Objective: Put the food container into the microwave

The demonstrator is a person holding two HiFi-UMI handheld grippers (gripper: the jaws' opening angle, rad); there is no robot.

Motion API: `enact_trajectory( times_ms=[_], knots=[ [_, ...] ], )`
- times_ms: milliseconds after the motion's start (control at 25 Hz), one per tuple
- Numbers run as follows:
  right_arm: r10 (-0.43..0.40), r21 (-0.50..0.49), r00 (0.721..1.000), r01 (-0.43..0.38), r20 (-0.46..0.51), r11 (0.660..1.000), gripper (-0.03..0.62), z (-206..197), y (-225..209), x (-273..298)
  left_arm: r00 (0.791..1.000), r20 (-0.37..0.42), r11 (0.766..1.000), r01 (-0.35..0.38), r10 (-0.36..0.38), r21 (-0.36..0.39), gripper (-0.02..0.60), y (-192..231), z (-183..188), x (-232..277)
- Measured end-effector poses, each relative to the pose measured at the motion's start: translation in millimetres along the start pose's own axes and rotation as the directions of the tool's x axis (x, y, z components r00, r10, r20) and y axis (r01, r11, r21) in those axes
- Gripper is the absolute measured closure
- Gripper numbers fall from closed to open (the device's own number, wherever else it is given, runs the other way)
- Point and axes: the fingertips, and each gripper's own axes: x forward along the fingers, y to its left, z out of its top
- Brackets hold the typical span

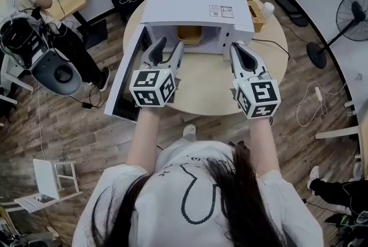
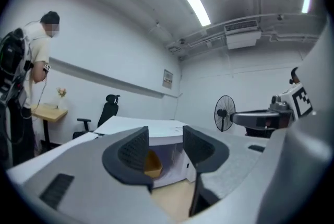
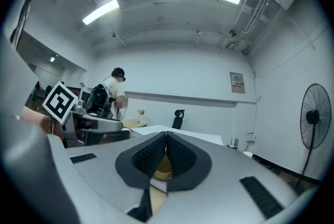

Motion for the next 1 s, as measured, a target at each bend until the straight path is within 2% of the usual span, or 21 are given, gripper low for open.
enact_trajectory(
  times_ms=[200, 240, 360, 520, 1000],
  knots=[
    [0.013, -0.019, 0.999, -0.012, 0.032, 1.0, 0.566, 20, -1, -2, 0.998, 0.044, 0.997, 0.046, -0.049, 0.07, 0.397, -5, 29, -12],
    [0.02, -0.027, 0.999, -0.019, 0.036, 0.999, 0.566, 22, -1, -2, 0.998, 0.054, 0.996, 0.04, -0.045, 0.085, 0.418, -4, 32, -13],
    [0.023, -0.078, 0.999, -0.019, 0.049, 0.997, 0.566, 31, 0, -2, 0.994, 0.108, 0.991, -0.015, 0.001, 0.136, 0.562, 4, 47, -18],
    [0.017, -0.139, 0.998, -0.009, 0.055, 0.99, 0.566, 42, 2, -1, 0.988, 0.152, 0.983, -0.047, 0.02, 0.18, 0.572, 9, 65, -21],
    [0.014, -0.167, 0.995, 0.003, 0.1, 0.986, 0.566, 63, 4, 10, 0.98, 0.197, 0.964, -0.057, 0.005, 0.259, 0.572, 9, 91, -17]
  ],
)
